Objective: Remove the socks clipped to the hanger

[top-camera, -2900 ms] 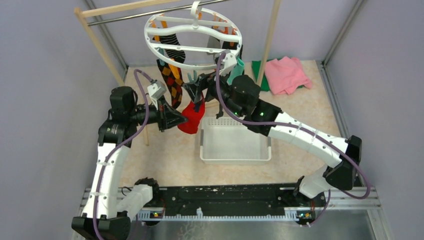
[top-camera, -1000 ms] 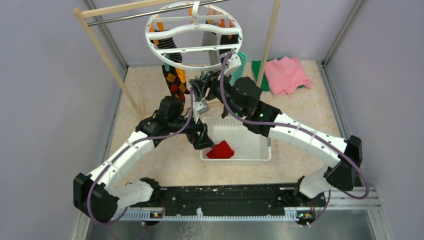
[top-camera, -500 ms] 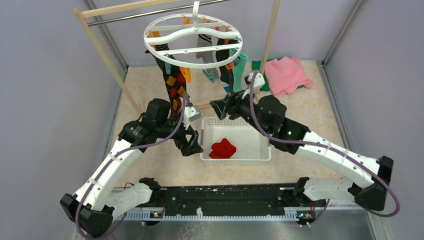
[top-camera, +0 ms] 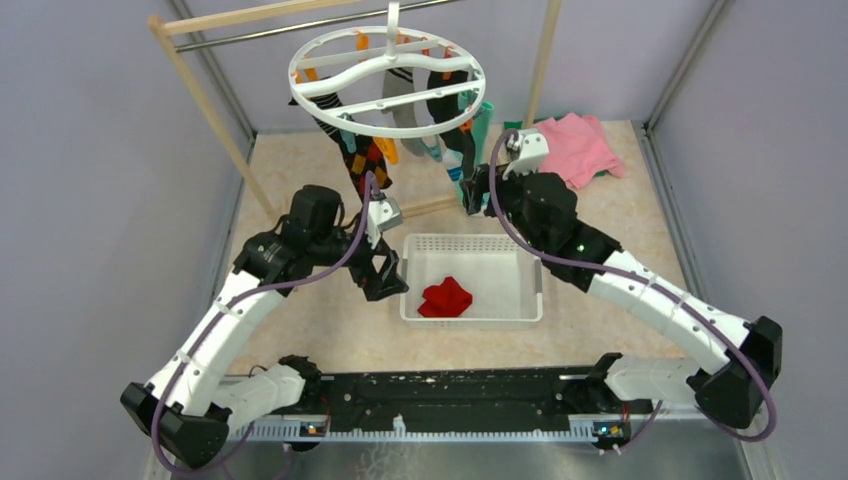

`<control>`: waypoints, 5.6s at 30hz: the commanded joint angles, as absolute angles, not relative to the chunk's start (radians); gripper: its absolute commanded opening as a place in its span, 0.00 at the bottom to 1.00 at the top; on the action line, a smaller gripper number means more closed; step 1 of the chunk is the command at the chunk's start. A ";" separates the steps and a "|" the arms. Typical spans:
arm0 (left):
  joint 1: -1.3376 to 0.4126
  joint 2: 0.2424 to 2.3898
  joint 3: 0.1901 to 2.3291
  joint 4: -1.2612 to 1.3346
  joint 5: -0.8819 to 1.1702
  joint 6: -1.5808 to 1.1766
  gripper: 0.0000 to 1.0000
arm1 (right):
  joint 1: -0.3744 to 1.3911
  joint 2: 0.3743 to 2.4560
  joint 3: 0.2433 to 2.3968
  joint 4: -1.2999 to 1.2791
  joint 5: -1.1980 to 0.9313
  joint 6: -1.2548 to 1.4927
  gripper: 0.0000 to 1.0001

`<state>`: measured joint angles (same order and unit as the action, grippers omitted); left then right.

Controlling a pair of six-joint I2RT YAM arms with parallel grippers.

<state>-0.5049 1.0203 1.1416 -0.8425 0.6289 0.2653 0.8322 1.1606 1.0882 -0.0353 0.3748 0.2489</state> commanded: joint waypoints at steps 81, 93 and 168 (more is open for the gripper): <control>-0.503 0.983 1.177 -0.565 0.467 0.106 0.00 | 0.906 1.281 1.523 -0.155 0.203 0.192 0.70; -0.503 0.979 1.176 -0.558 0.469 0.107 0.00 | 0.880 1.383 1.604 -0.158 0.180 0.200 0.68; -0.526 1.022 1.022 -0.452 0.265 0.098 0.00 | 0.998 1.469 1.559 0.096 0.558 0.236 0.60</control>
<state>-0.5182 1.0237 1.0241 -0.4965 0.2909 0.1078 0.9756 1.4734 1.5444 0.0082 0.4324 0.2687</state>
